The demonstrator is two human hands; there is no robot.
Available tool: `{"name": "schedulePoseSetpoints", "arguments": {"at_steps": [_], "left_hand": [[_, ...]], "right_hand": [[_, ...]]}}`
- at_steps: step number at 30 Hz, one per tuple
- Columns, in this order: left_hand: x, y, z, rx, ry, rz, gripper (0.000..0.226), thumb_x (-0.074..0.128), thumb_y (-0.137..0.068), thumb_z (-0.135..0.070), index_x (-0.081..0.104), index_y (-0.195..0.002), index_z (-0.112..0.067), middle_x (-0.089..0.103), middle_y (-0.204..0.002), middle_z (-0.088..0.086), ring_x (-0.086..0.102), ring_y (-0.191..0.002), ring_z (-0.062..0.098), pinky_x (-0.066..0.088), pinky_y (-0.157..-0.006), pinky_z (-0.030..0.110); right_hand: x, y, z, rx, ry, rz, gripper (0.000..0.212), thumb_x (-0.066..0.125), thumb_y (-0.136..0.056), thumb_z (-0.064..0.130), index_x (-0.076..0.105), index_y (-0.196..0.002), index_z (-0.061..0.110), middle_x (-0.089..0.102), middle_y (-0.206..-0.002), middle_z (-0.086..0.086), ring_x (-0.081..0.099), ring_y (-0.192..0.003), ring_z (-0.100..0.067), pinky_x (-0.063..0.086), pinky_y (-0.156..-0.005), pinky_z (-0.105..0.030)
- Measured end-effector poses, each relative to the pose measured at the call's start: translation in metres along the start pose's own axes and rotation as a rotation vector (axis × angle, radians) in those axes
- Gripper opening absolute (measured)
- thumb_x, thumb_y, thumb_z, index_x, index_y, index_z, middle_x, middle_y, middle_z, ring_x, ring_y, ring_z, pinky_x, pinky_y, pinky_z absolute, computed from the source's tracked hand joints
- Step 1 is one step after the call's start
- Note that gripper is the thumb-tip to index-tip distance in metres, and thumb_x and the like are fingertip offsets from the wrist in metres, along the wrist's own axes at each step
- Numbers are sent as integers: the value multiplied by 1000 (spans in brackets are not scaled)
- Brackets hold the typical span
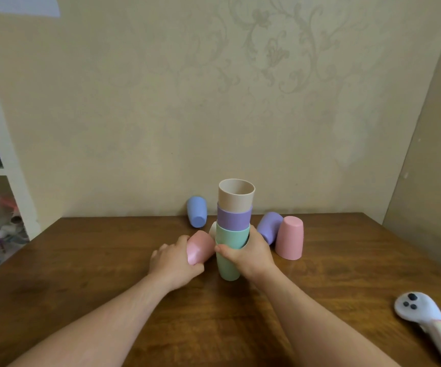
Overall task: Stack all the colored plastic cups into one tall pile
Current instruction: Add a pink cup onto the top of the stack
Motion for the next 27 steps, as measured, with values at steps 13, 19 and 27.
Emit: {"name": "schedulePoseSetpoints", "arguments": {"at_steps": [13,19,27], "left_hand": [[-134,4,-16,78,1008,-204,61,85,-82,-6,54,-131,-26,69,-129,6,68,-99,8,57,-71,26],[-183,9,-97,306,1311,-251,78,94,-78,-22,53,-145,-17,69,-135,4,68,-123,18,60,-97,33],[-153,23,-123,329,1036,-211,106,88,-86,-19,24,-164,-51,60,-141,-2,68,-120,17,60,-100,35]], "right_hand": [[3,-1,1,27,6,42,78,96,-61,54,60,-128,38,74,-118,14,72,-109,-11,63,-98,-47],[3,0,2,36,11,40,80,94,-56,59,61,-126,39,74,-117,14,72,-107,-10,63,-97,-46],[4,-1,-1,46,0,45,75,93,-57,55,61,-123,39,76,-115,13,74,-105,-11,64,-96,-47]]}}
Point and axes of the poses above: each hand's wrist, its own y-axis away from the middle knuckle, its own x-axis out of the palm, z = x × y, the point moved 6 cm from there along -y, towards the middle knuckle
